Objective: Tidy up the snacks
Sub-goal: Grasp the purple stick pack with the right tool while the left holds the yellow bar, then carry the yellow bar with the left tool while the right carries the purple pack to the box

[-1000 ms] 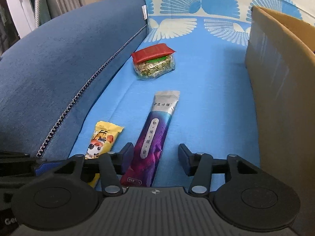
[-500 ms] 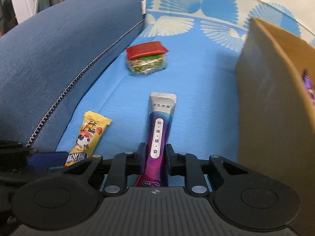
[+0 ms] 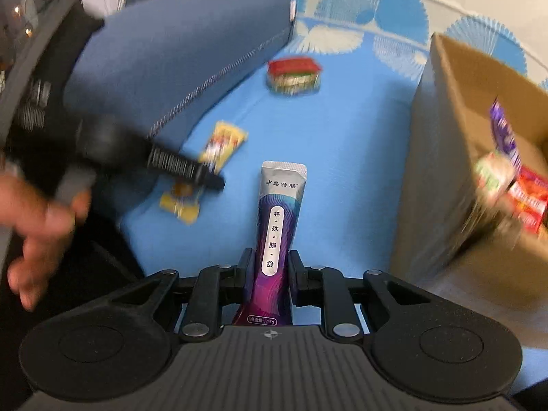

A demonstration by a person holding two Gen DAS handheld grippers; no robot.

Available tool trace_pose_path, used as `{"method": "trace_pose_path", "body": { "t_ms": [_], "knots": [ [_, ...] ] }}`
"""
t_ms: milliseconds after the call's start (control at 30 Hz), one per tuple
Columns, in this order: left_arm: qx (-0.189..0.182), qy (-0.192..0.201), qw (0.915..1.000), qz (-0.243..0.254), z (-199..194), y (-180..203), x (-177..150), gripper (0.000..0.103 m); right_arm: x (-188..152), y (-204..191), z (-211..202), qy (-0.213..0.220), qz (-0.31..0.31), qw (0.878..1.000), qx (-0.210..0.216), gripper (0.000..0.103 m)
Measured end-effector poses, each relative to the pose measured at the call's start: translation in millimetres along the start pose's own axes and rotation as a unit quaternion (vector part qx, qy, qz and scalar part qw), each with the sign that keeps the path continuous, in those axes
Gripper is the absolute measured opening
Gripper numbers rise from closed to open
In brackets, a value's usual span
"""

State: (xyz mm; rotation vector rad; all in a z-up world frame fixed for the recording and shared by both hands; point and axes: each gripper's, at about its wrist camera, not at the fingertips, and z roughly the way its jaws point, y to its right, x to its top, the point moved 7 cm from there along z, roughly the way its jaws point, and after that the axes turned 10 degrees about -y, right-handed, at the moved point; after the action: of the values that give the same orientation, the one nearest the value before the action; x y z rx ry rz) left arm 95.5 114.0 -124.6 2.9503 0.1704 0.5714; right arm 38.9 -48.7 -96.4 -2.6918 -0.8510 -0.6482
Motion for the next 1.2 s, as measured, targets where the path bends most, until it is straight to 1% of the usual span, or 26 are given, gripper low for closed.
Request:
{"method": "trace_pose_path", "body": {
  "t_ms": [100, 233, 367, 500, 600, 733, 933, 1200],
  "knots": [
    [-0.006, -0.003, 1.0000, -0.002, 1, 0, 0, 0.043, -3, -7, 9, 0.002, -0.014, 1.000, -0.012, 0.022],
    [-0.005, -0.002, 1.0000, -0.004, 1, 0, 0, 0.043, -7, -5, 25, -0.013, 0.003, 1.000, -0.012, 0.029],
    [-0.008, -0.005, 0.9999, -0.007, 3, -1, 1, 0.044, -3, -9, 28, 0.006, -0.012, 1.000, -0.015, 0.032],
    [-0.008, -0.005, 0.9999, -0.007, 3, -2, 1, 0.044, -3, -6, 30, 0.015, -0.012, 1.000, -0.011, 0.032],
    [-0.005, -0.003, 1.0000, -0.007, 3, -2, 1, 0.042, -2, -7, 30, 0.018, -0.011, 1.000, -0.012, 0.032],
    [-0.002, 0.001, 1.0000, -0.006, 2, -2, 1, 0.025, -2, -5, 31, 0.024, -0.008, 1.000, -0.010, 0.032],
    [-0.006, 0.002, 1.0000, -0.006, 1, -2, 0, 0.024, -5, -5, 26, 0.033, -0.006, 0.999, -0.019, 0.029],
    [-0.011, -0.001, 0.9999, -0.006, 0, -1, -1, 0.024, -5, -3, 27, 0.028, -0.001, 0.999, -0.019, 0.029]
  ]
}}
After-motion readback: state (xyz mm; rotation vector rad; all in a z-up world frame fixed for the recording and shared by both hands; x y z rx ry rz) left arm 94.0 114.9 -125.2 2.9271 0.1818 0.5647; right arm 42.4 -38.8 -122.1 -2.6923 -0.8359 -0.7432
